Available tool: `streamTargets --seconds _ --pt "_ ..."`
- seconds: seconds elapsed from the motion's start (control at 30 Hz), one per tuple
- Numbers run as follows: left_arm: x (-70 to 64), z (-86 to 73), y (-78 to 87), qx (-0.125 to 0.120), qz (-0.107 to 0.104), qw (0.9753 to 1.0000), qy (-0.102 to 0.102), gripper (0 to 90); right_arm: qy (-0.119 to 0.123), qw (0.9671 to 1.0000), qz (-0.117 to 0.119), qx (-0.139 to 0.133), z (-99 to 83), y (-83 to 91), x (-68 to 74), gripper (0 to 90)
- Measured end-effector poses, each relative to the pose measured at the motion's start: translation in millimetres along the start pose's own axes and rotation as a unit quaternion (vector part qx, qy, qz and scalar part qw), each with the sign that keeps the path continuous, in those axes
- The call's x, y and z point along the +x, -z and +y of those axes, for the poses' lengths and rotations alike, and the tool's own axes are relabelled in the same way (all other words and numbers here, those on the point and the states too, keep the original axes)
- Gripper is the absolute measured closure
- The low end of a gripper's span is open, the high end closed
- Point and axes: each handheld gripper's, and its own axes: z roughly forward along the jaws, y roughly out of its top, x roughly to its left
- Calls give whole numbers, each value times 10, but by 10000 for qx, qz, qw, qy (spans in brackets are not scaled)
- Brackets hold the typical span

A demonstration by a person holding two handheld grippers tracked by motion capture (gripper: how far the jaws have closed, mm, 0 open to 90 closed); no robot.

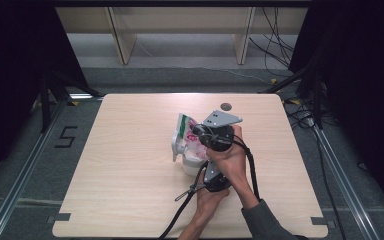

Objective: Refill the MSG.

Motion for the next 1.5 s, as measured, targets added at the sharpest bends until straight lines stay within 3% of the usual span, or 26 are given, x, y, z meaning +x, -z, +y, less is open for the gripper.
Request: streamTargets --seconds 0.07,0.2,0.37,0.4,0.47,0.57,0.67,0.7,0.77,0.87,1.0,1.03,1.07,1.17,1.3,1.5 --pt "3 6 10 103 0 9999 -21 795 38 10000 -9 54 -4 -10 2 900" --pt "-4 -2 -6 -18 -50 10000 76 795 140 9999 -49 81 -22 -53 16 900" --pt "-9 3 -4 -33 -68 10000 58 795 -67 9999 27 142 -12 -32 39 900" --pt "-11 1 -6 -41 -57 9999 74 795 105 9999 0 125 -8 -33 15 900" --pt "-8 3 -1 -19 -62 10000 47 795 -43 9999 -16 107 -16 -37 30 900" --pt "-9 2 -3 -39 -56 10000 58 795 87 10000 -23 40 -6 -25 12 900" --pt "-9 2 1 -12 -55 10000 40 795 88 9999 29 104 -5 -21 1 900" --pt "-9 -1 -4 -21 -35 10000 51 795 -19 9999 2 139 -9 -21 21 900" --pt "-2 -1 -1 -12 -30 10000 25 795 47 9999 39 154 -15 -39 24 900" --pt "-11 10 12 -14 -37 10000 34 795 36 10000 14 65 -4 -25 23 900" --pt "-4 14 31 204 58 9997 -81 794 67 9999 -5 116 -9 -37 29 900" --pt "1 -1 11 30 -77 10000 -33 795 44 9999 10 129 -16 -46 29 900" --pt "-6 1 10 -26 -52 10000 2 795 58 9999 -16 105 -16 -44 34 900" --pt "-11 6 16 -8 -43 10000 47 795 110 9999 -37 47 3 -17 25 900" --pt "-3 -12 5 43 -12 10000 0 793 -74 9999 4 106 -18 -17 11 900" --pt "-8 -12 7 35 -8 10000 5 792 -112 9999 9 16 -14 10 -9 900"
